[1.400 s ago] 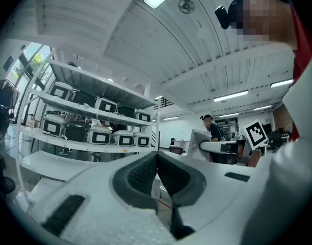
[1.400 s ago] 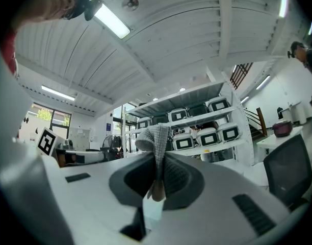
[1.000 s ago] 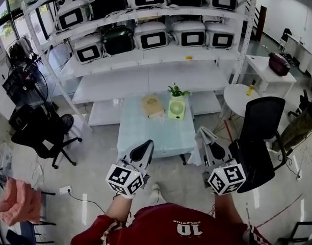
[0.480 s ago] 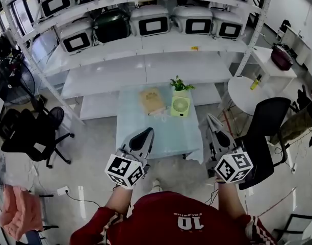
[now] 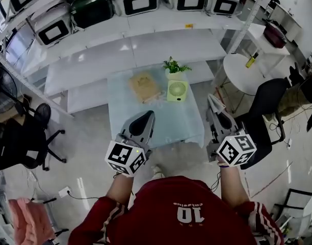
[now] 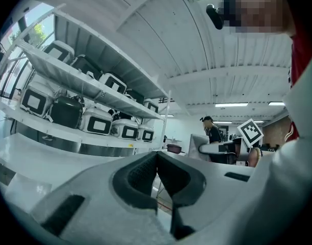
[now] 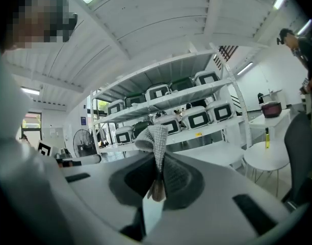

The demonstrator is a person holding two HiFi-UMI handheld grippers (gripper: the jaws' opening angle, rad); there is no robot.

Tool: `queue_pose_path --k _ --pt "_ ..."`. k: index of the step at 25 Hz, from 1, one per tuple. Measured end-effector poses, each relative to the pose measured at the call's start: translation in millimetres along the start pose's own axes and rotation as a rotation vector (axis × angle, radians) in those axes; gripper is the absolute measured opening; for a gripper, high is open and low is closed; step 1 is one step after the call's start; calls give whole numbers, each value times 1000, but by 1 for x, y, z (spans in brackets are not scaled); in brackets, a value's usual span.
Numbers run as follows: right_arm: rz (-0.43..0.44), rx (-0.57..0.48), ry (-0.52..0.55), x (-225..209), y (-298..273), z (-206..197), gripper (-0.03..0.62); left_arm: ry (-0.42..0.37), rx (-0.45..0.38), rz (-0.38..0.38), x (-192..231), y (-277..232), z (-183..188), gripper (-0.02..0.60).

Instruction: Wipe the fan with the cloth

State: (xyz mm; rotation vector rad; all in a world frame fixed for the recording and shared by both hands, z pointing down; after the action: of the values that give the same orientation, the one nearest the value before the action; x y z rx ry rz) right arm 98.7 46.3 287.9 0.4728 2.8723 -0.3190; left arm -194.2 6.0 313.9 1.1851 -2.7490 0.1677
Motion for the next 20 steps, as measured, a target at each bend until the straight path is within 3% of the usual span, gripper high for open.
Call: queue_pose_path --k 8,20 --pt "-12 49 -24 -14 -24 -20 18 11 57 -30 15 -28 -26 4" --pt "100 162 -73 -56 -109 -57 18 31 117 25 42 -93 -49 3"
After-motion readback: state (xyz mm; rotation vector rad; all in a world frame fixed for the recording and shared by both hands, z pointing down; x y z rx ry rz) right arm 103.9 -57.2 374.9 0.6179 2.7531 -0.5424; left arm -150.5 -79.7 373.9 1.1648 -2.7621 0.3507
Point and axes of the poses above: the fingertips, and each gripper's own axes: y backward along the fingers, x to its left, z out of its top, the point moved 9 cm from there along y, backward along the fingers, and after that the axes turned 4 degrees about x, right-handed, at the moved point
